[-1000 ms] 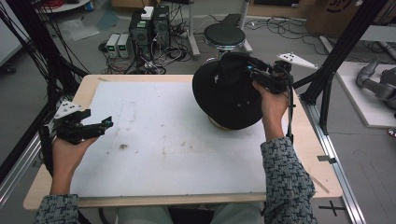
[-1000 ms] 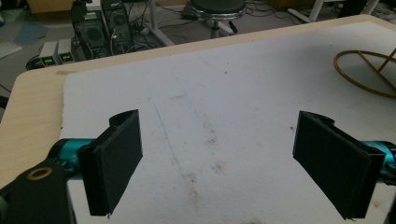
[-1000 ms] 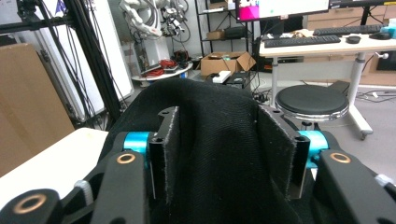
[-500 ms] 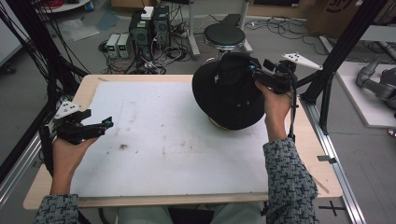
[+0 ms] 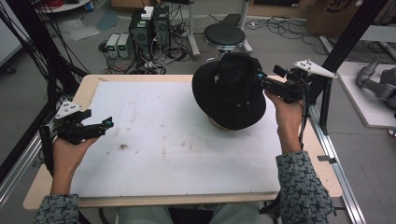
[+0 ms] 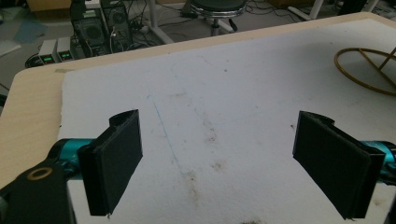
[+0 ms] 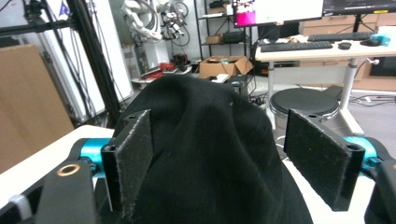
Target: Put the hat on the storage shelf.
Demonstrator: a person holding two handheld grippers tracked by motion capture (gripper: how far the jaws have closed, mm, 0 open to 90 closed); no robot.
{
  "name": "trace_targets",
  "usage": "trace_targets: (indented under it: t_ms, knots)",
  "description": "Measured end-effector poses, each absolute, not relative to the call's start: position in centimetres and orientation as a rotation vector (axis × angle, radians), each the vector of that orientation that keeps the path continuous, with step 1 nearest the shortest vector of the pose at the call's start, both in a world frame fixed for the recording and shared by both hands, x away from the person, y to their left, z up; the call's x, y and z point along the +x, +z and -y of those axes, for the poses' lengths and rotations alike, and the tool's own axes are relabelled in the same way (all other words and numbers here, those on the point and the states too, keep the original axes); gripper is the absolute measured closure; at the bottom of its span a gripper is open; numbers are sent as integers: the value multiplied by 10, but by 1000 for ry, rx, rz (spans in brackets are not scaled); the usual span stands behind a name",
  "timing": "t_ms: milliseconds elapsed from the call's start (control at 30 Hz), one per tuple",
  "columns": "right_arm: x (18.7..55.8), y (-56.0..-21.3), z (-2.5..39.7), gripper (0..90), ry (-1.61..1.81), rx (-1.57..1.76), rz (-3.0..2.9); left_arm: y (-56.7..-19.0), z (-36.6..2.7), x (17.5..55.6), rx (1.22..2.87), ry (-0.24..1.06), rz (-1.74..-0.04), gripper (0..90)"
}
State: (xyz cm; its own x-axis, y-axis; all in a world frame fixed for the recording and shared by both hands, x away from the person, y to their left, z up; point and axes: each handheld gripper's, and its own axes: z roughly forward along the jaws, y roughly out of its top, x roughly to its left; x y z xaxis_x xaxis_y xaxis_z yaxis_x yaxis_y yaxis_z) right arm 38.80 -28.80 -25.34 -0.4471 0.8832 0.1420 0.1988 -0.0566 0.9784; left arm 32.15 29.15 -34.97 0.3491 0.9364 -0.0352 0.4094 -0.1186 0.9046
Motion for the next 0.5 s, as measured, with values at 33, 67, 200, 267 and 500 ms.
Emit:
trace_targets:
  t_ms: [33,67,200,267,500]
  knots:
    - [384,-254,289,224,1546,1154,-1659,-350,-291,322,1704,727,-1208,160]
    - [381,-254,290,223,1546,1148,-1661,-350,-291,322,1705,727,-1209,160]
    - [367,-257,293,214,1551,1116,-1691,-350,-291,322,1706,727,-1210,160]
    - [360,-260,294,206,1563,1102,-1702,-351,-290,323,1706,723,-1211,160]
    - [335,-272,295,166,1571,1061,-1738,-352,-290,323,1711,720,-1212,160]
